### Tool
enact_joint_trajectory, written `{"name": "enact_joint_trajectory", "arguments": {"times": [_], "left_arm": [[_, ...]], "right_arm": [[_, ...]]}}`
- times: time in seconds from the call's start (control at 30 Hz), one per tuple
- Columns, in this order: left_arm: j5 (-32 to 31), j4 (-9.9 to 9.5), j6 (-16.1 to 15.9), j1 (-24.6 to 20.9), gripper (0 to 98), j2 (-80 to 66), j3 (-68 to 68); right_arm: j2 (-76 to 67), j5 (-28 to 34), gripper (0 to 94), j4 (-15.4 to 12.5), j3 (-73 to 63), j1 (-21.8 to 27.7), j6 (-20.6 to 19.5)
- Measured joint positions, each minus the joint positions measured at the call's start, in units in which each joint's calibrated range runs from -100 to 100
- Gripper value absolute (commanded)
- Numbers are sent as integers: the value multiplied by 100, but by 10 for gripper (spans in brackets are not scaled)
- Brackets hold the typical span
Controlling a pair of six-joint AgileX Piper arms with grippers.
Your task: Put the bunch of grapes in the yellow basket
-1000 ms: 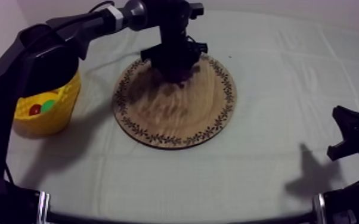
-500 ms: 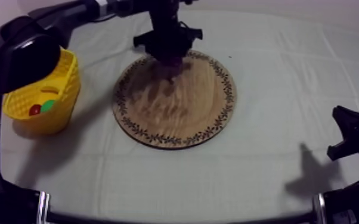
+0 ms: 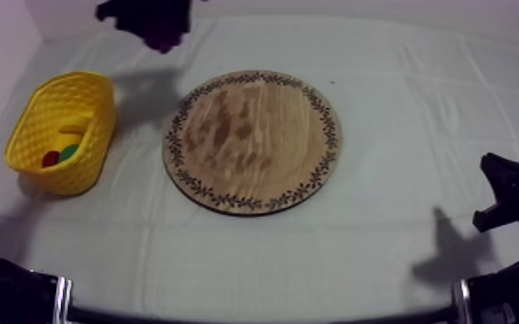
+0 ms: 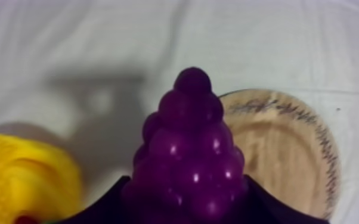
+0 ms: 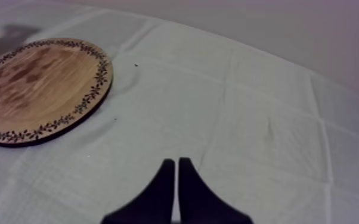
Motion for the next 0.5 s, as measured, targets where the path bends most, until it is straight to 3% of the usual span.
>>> {"name": "enact_joint_trajectory", "arguments": {"times": [0.23, 0.5], "left_arm": [[-78, -180, -325, -402, 410, -1682, 1578], [-354, -332, -614, -1053, 405, -2548, 2322]], "right_arm": [[0, 0, 4, 0, 0, 0, 0], [0, 0, 4, 0, 0, 0, 0]]}}
